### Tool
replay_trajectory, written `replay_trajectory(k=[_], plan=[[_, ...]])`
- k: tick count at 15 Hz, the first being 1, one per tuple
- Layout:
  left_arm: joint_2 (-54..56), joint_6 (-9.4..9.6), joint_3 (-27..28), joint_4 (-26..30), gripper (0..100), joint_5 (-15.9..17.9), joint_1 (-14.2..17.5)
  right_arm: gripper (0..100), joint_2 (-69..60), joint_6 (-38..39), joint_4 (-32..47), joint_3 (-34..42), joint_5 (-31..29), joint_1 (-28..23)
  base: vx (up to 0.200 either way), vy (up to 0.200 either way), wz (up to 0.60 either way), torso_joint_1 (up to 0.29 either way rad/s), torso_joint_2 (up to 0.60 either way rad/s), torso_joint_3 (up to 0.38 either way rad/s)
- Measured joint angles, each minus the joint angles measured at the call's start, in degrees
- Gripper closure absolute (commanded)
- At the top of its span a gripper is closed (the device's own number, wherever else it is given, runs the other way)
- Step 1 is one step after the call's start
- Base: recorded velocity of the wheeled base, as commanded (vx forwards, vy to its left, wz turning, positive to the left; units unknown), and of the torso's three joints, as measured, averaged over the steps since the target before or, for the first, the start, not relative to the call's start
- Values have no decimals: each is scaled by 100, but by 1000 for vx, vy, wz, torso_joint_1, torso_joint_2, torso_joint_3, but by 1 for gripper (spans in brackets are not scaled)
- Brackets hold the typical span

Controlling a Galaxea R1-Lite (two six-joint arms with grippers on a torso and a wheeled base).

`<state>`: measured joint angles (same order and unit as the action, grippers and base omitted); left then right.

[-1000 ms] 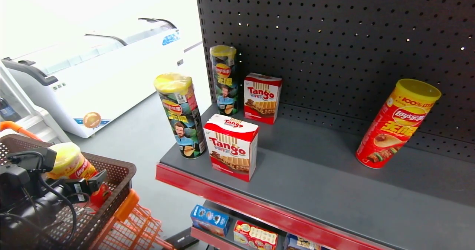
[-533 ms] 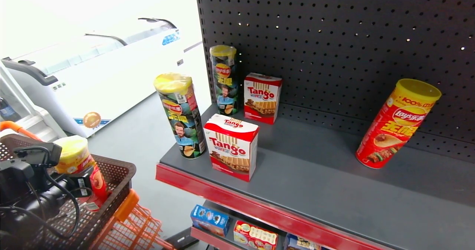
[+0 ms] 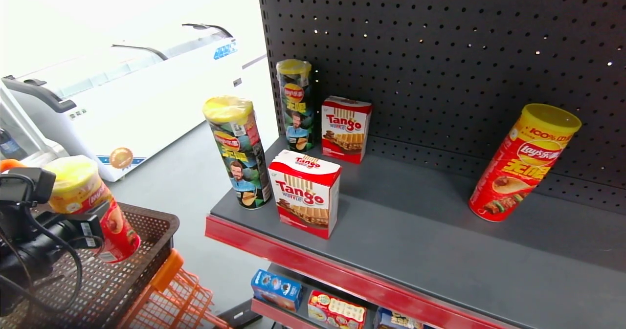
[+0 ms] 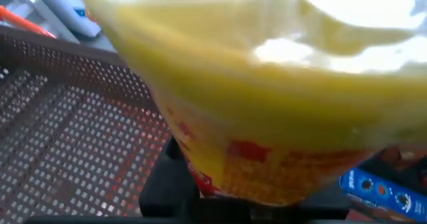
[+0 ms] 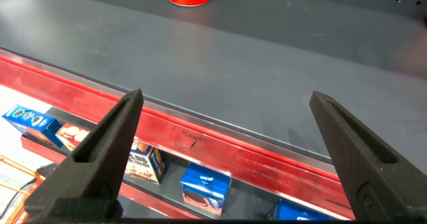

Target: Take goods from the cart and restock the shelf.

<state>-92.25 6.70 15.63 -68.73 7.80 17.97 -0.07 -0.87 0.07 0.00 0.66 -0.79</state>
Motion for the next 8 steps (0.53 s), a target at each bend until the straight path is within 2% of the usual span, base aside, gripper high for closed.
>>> replay_trajectory(k=[2,5,8], plan=[[501,-15,200,452,100,7,-235,0,0,0,2,0,2,0,0,0,0,0,0,0],[1386,-129,507,1859,100,98,-874,0,0,0,2,0,2,0,0,0,0,0,0,0],[2025,-460,474,2068,100,457,-1668,0,0,0,2,0,2,2,0,0,0,0,0,0]])
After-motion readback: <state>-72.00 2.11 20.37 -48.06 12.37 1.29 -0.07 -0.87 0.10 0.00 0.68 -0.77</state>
